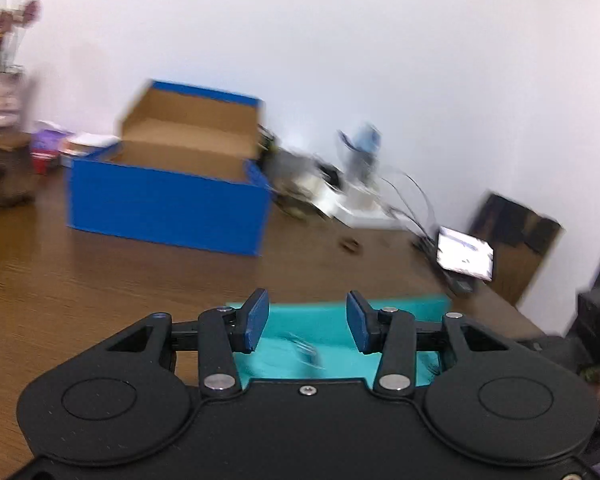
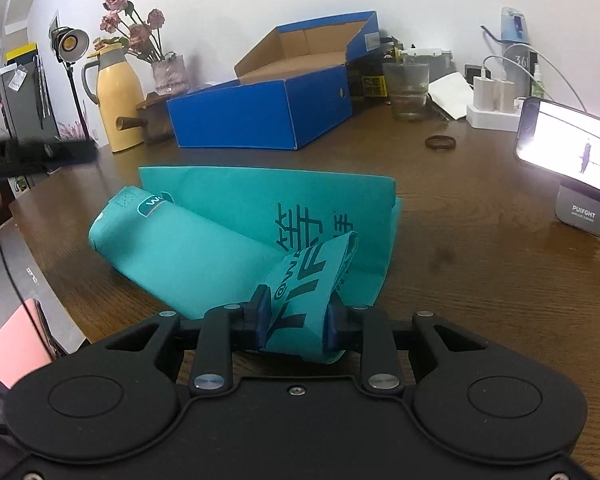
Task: Fold shopping bag
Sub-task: 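Press the folded bag flat with the left gripper while the right gripper lays the panel down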
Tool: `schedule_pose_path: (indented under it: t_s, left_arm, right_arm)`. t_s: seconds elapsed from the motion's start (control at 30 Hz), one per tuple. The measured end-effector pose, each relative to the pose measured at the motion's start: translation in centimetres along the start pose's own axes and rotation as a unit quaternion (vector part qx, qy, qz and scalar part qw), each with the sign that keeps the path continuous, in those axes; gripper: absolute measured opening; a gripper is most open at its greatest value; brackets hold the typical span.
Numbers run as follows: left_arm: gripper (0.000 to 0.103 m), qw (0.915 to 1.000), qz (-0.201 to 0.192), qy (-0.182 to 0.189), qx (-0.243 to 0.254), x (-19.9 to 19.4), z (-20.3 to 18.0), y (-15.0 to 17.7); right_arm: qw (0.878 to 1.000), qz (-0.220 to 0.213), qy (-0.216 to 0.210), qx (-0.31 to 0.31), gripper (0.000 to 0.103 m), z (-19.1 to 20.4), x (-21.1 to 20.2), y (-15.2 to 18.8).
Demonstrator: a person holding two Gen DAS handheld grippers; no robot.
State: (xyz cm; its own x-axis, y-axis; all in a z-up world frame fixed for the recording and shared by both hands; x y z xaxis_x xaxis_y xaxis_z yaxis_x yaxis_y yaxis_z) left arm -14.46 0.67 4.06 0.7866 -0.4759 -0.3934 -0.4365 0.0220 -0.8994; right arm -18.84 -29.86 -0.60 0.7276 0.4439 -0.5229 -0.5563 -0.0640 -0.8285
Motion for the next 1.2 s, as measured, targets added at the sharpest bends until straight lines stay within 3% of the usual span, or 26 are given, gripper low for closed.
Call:
schedule_pose_path:
  t_s: [0.17,0.37,0.8,0.93,1.1,1.2]
  left_arm:
    - [0.043,0.9964,0.060,-0.041,0.042,4.7,-3.1,2.3]
    - [0.043,0.9924,0.090,-0.054,0.064,6.2,-3.2,3.5]
    - [0.044,0.9915,0.083,-0.051,0.087,6.4,-3.7,3.9]
    - [0.044,0.9911,0.078,-0.045,0.097,6.2,-4.0,4.1]
    - [0.044,0.9912,0.077,-0.044,0.099,6.3,-3.9,4.2]
    - [0.044,0.9912,0.077,-0.042,0.100,6.3,-3.9,4.2]
  right_arm:
    - [1.000,0.000,-0.007,0.001,0.030,0.7,-0.6,0.6]
    - [1.000,-0.007,-0.011,0.009,0.031,0.8,-1.0,1.0]
    - [0.999,-0.018,-0.025,0.020,0.032,0.5,-1.5,1.5]
    - [1.000,-0.019,-0.020,0.014,0.037,0.5,-2.4,1.3]
    - [0.997,-0.062,0.036,0.021,0.037,-0.3,-4.0,0.5]
    - [0.996,-0.092,0.016,0.014,0.027,0.0,-3.9,-0.2]
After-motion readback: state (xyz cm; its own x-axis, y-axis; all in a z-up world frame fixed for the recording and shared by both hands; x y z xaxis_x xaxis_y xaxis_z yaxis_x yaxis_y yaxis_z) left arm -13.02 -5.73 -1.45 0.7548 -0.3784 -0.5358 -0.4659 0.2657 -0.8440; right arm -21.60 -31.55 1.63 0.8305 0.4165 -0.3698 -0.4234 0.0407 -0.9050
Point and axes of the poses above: each gripper's, at about its wrist camera, not at the fingertips, and x roughly the way its jaws point, z to its left, y to its underside, the point moved 1 cm from there along x, roughly the way its jaws point, and after that the axes turned 2 degrees about -y, right-handed, at the moved point
